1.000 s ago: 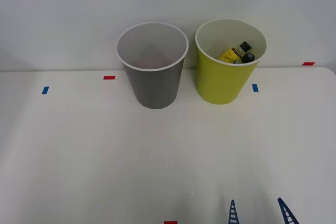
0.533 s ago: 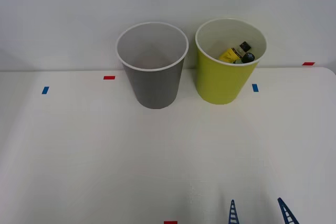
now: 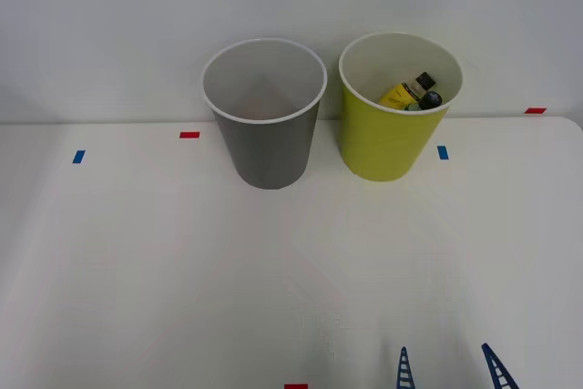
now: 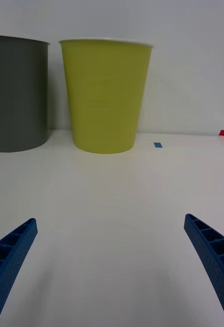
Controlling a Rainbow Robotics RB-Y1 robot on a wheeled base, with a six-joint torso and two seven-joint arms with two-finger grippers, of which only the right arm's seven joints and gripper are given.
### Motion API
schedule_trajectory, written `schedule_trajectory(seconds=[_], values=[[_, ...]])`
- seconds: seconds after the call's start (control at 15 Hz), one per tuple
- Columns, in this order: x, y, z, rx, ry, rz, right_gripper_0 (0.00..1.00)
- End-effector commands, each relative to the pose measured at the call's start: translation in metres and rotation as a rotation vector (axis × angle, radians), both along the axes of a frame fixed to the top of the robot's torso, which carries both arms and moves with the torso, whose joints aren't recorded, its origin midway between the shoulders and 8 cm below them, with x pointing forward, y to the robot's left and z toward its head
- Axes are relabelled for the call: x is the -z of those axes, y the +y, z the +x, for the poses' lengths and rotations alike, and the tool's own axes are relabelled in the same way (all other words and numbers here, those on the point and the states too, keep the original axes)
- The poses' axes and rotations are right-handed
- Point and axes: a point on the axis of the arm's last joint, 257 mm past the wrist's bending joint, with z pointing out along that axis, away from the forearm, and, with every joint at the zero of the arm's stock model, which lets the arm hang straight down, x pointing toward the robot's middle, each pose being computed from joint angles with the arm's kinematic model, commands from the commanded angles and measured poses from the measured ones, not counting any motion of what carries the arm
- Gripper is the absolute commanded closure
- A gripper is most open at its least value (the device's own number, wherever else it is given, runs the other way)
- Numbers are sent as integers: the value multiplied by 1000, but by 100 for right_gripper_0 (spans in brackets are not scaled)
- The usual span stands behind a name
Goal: Put cans in the gray bin, plastic bottles in the light green bin
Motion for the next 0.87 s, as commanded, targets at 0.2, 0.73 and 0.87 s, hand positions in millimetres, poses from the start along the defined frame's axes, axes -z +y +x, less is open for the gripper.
schedule_trajectory(seconds=[0.2, 0.73, 0.87], values=[[0, 0, 0, 0, 0, 0, 0], [0, 0, 0, 0, 0, 0, 0], [0, 0, 0, 0, 0, 0, 0]])
